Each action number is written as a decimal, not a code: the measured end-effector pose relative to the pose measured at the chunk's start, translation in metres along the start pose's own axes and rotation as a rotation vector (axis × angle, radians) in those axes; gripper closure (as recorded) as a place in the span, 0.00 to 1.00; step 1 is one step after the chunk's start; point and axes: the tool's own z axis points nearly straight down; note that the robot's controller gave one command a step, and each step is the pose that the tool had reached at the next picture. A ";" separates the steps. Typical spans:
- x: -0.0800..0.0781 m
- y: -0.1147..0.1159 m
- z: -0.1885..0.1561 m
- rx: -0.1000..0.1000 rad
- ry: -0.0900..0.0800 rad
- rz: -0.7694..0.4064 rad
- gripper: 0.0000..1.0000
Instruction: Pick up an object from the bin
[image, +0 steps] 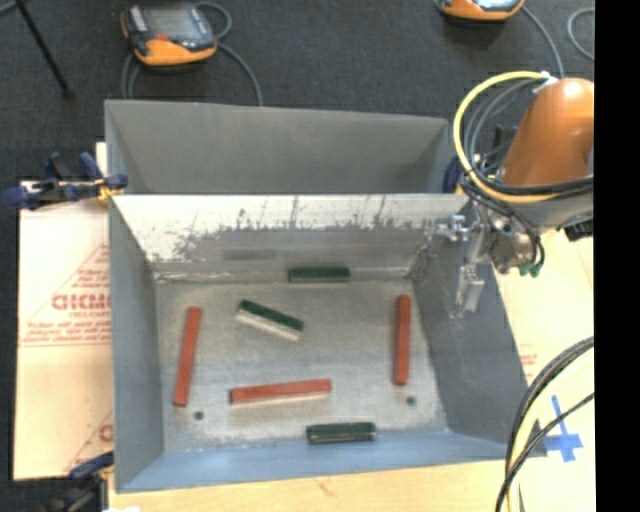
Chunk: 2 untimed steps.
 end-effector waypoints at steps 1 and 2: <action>0.000 0.000 0.000 0.000 0.000 0.000 0.00; 0.018 -0.001 0.054 0.001 -0.005 0.008 0.00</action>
Offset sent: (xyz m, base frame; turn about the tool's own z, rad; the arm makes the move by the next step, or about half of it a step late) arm -0.0423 -0.0010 -0.1250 0.0212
